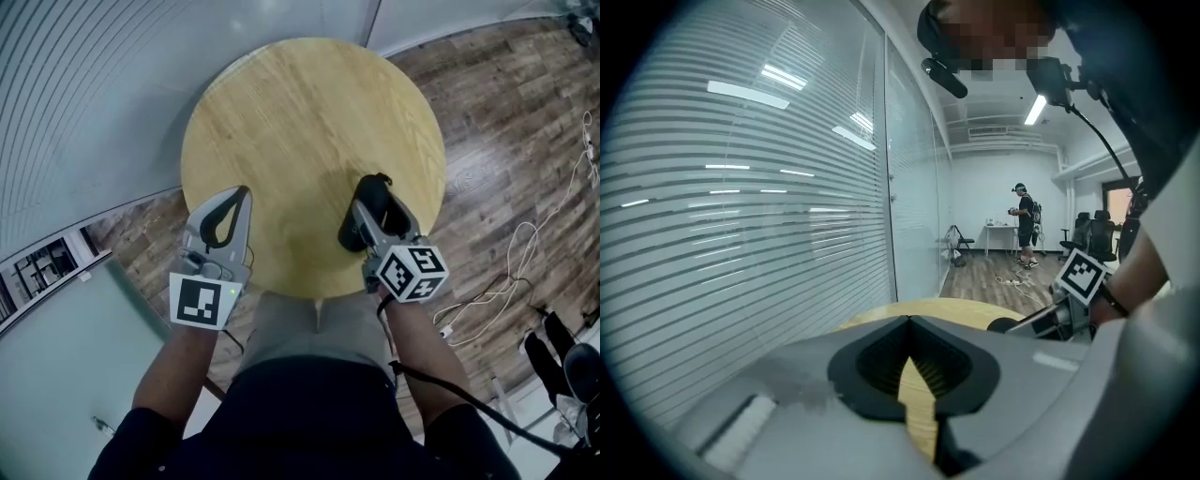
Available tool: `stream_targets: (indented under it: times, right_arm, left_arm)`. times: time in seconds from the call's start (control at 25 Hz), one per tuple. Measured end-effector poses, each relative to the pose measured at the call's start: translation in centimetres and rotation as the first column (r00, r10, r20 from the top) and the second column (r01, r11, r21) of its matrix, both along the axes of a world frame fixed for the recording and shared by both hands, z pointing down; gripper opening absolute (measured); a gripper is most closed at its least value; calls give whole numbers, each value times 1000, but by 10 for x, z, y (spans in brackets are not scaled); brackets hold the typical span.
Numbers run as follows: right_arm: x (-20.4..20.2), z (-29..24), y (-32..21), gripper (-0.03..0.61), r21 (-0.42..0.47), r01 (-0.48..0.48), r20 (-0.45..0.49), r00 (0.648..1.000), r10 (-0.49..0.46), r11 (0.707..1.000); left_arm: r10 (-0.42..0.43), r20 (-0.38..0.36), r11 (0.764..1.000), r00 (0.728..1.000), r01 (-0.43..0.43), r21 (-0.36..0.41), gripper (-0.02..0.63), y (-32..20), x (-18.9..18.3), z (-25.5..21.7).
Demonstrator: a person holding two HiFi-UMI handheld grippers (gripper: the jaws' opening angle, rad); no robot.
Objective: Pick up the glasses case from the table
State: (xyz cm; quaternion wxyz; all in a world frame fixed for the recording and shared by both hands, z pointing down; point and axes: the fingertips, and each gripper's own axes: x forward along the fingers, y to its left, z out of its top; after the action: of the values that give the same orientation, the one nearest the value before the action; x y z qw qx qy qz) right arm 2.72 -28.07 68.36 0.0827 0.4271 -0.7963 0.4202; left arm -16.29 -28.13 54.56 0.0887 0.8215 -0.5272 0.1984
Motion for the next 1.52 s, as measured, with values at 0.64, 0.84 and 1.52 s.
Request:
stream_targets:
  times: [0.64, 0.84, 1.52]
  right_arm:
    - [14, -129, 14, 287, 177, 11, 40, 999, -18, 984]
    - [13, -176, 23, 287, 249, 25, 25, 999, -33, 968]
    - [53, -348, 28, 287, 513, -15, 51, 999, -13, 859]
  left_arm:
    - [52, -34, 989, 998, -47, 141, 3, 5, 27, -88]
    - [93, -49, 979, 994, -82, 187, 3, 7, 36, -127]
    - [150, -41, 910, 988, -122, 396, 3, 24, 54, -233]
